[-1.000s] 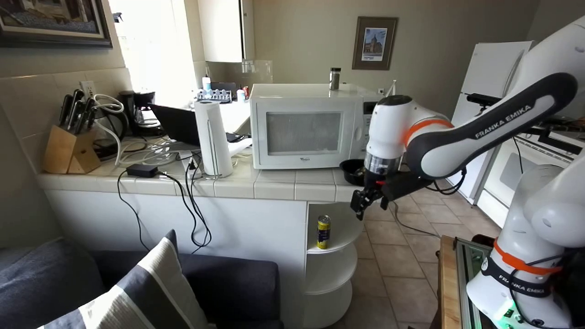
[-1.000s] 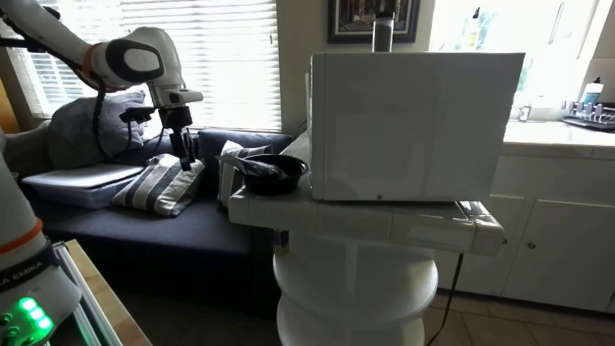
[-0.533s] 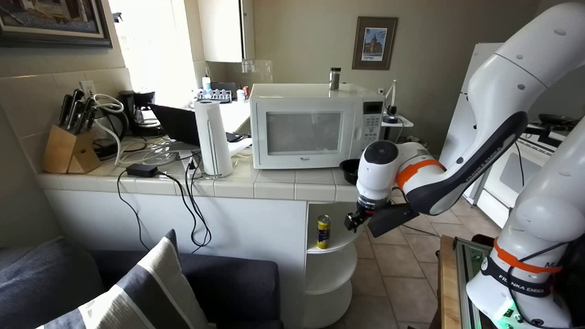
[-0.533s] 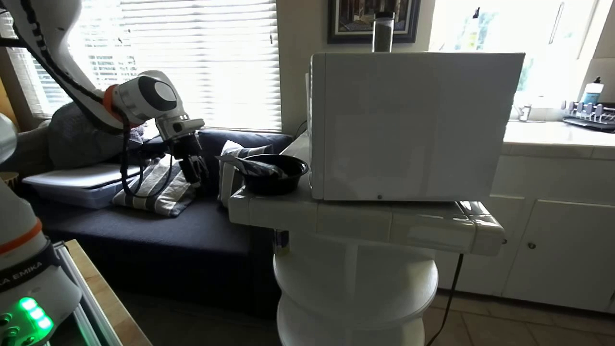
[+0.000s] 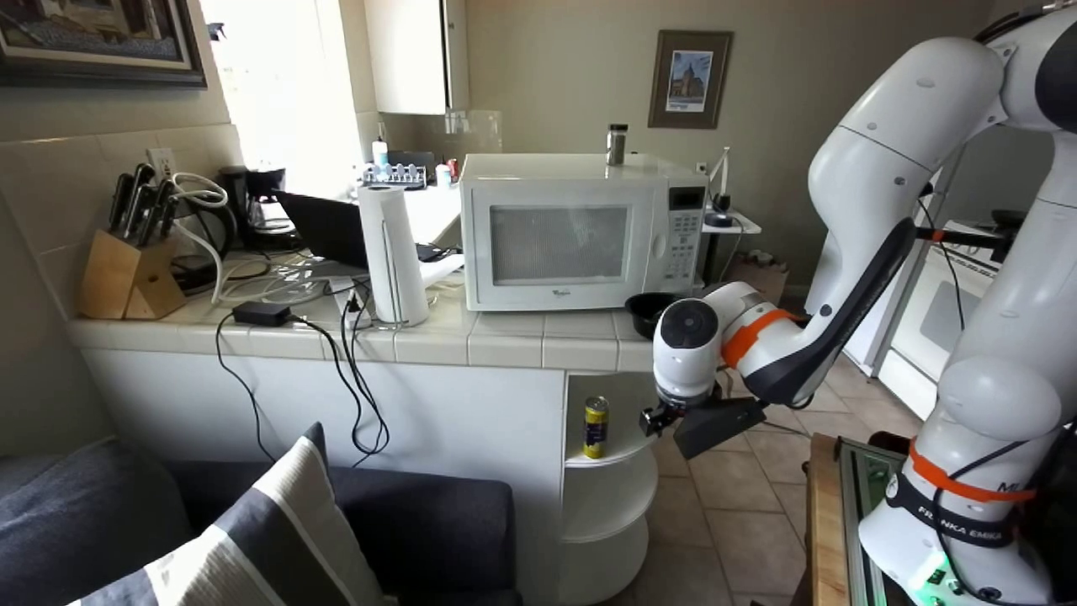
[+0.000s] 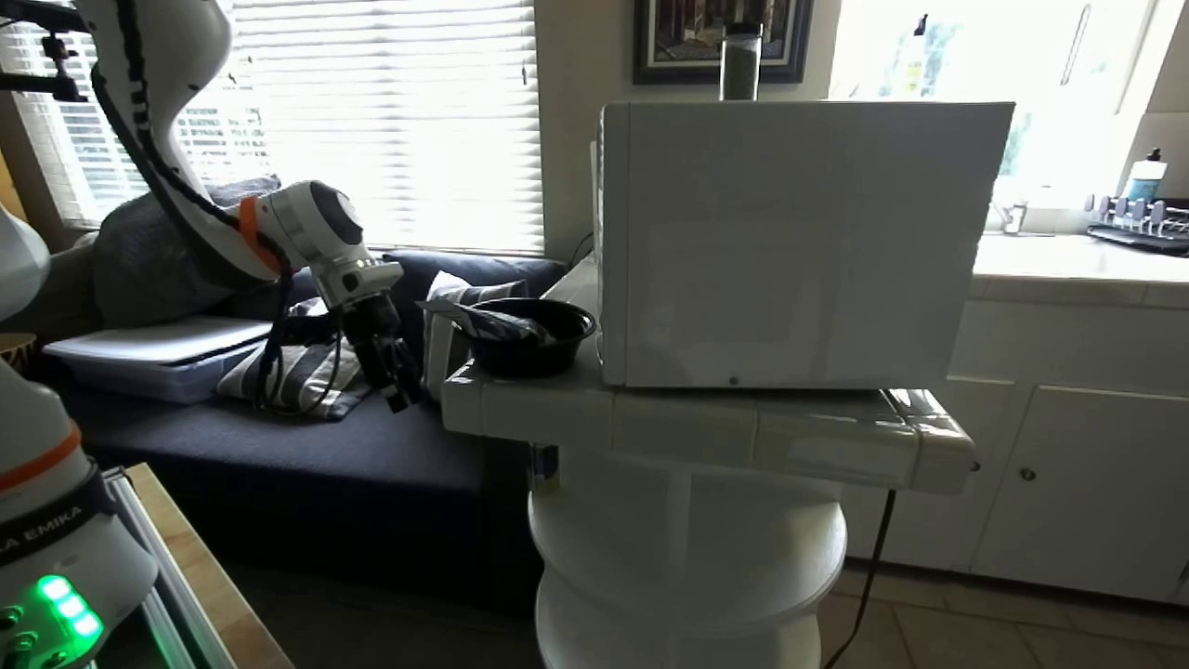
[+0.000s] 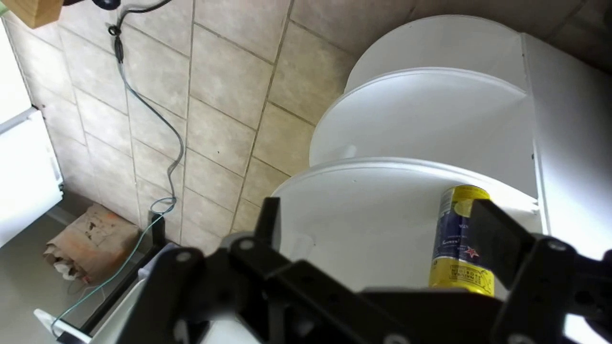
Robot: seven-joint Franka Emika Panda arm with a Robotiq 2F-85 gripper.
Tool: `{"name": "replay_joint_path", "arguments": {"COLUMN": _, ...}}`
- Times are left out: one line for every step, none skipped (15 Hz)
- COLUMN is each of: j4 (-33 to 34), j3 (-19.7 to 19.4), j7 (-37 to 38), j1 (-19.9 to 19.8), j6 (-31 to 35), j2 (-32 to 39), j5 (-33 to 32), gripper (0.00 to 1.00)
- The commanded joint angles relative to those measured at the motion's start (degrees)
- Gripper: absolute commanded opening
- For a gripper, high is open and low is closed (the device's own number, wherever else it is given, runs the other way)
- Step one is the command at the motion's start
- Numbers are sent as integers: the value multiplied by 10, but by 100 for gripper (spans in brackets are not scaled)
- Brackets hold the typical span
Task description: Put the can on the microwave
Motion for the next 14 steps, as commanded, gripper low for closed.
{"name": "replay_joint_path", "arguments": {"j4": 1, "j3": -105, "j7": -2, "j1": 105, "j6": -1, "j2": 1, "j5": 2, "gripper": 100}}
{"name": "replay_joint_path", "arguments": {"j4": 2, "j3": -105, "j7": -2, "j1": 105, "j6": -1, "j2": 1, "j5": 2, "gripper": 100}}
{"name": "replay_joint_path", "arguments": {"j4": 3, "j3": -104, "j7": -2, "j1": 105, "j6": -1, "j2": 1, "j5": 2, "gripper": 100}}
{"name": "replay_joint_path", "arguments": {"j4": 3, "j3": -104, "j7": -2, "j1": 105, "j6": -1, "j2": 1, "j5": 2, "gripper": 100}}
{"name": "replay_joint_path", "arguments": {"j4": 3, "j3": -104, "j7": -2, "j1": 105, "j6": -1, "j2": 1, "j5": 2, "gripper": 100}}
{"name": "replay_joint_path", "arguments": {"j4": 10, "j3": -109, "j7": -12, "j1": 100, "j6": 26, "j2": 18, "j5": -8, "gripper": 100}}
{"name": "replay_joint_path", "arguments": {"j4": 23, "j3": -131, "j7": 13, "j1": 112, "j6": 41, "j2": 38, "j5": -39, "gripper": 100}}
{"name": "replay_joint_path", "arguments": {"j4": 35, "j3": -162, "j7": 41, "j1": 138, "j6": 46, "j2": 51, "j5": -68, "gripper": 100}}
{"name": "replay_joint_path", "arguments": {"j4": 49, "j3": -191, "j7": 74, "j1": 158, "j6": 58, "j2": 68, "j5": -105, "gripper": 100}}
{"name": "replay_joint_path", "arguments": {"j4": 60, "j3": -149, "j7": 104, "j1": 111, "j6": 59, "j2": 83, "j5": -136, "gripper": 100}}
{"name": "replay_joint_path", "arguments": {"j4": 74, "j3": -165, "j7": 137, "j1": 122, "j6": 63, "j2": 100, "j5": -171, "gripper": 100}}
{"name": "replay_joint_path", "arguments": {"j4": 90, "j3": -169, "j7": 171, "j1": 122, "j6": 58, "j2": 121, "j5": -207, "gripper": 100}}
{"name": "replay_joint_path", "arguments": {"j4": 101, "j3": -173, "j7": 200, "j1": 124, "j6": 56, "j2": 138, "j5": -234, "gripper": 100}}
{"name": "replay_joint_path", "arguments": {"j4": 118, "j3": -179, "j7": 234, "j1": 126, "j6": 51, "j2": 160, "j5": -266, "gripper": 100}}
